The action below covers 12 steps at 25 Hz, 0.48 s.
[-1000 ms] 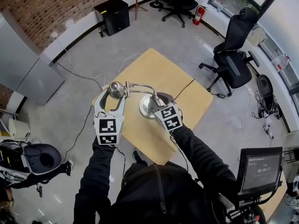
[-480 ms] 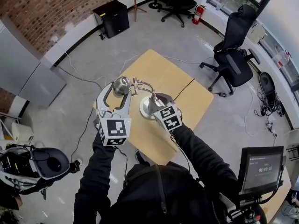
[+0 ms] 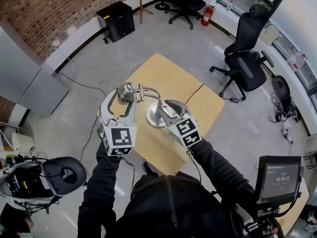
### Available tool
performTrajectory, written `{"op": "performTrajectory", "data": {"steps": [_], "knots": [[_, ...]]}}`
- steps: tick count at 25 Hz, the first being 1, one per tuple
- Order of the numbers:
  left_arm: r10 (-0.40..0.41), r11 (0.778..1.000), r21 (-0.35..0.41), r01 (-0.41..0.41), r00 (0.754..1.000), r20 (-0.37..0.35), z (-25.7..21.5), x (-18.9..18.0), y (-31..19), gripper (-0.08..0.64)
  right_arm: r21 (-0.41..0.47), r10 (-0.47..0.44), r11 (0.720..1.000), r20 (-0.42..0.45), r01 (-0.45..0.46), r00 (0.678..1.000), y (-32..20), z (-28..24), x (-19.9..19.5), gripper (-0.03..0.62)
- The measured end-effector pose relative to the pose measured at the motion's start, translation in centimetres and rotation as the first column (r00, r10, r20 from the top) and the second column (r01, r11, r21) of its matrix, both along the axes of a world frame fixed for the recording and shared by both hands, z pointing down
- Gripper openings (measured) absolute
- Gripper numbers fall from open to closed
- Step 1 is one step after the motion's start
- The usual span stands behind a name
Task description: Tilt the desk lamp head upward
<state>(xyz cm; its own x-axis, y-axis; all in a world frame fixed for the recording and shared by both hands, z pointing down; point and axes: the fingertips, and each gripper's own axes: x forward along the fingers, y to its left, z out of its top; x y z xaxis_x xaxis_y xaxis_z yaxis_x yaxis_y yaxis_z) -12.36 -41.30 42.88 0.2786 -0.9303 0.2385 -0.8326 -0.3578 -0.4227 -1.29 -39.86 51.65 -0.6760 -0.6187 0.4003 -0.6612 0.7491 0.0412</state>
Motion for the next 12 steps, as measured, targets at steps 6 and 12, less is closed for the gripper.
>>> {"op": "performTrajectory", "data": {"steps": [6, 12], "knots": [[0.001, 1.000, -0.013, -0.001, 1.000, 0.008, -0.4, -0.8, -0.6, 0.253, 0.214, -0.023, 0.976, -0.074, 0.038, 0.997, -2.2, -7.3, -3.6, 0.172], [0.006, 0.999, -0.037, -0.005, 0.999, 0.044, -0.6, -0.3, -0.9, 0.255, 0.192, -0.042, 0.979, -0.143, 0.070, 0.989, -3.5, -7.3, -4.6, 0.126]]}}
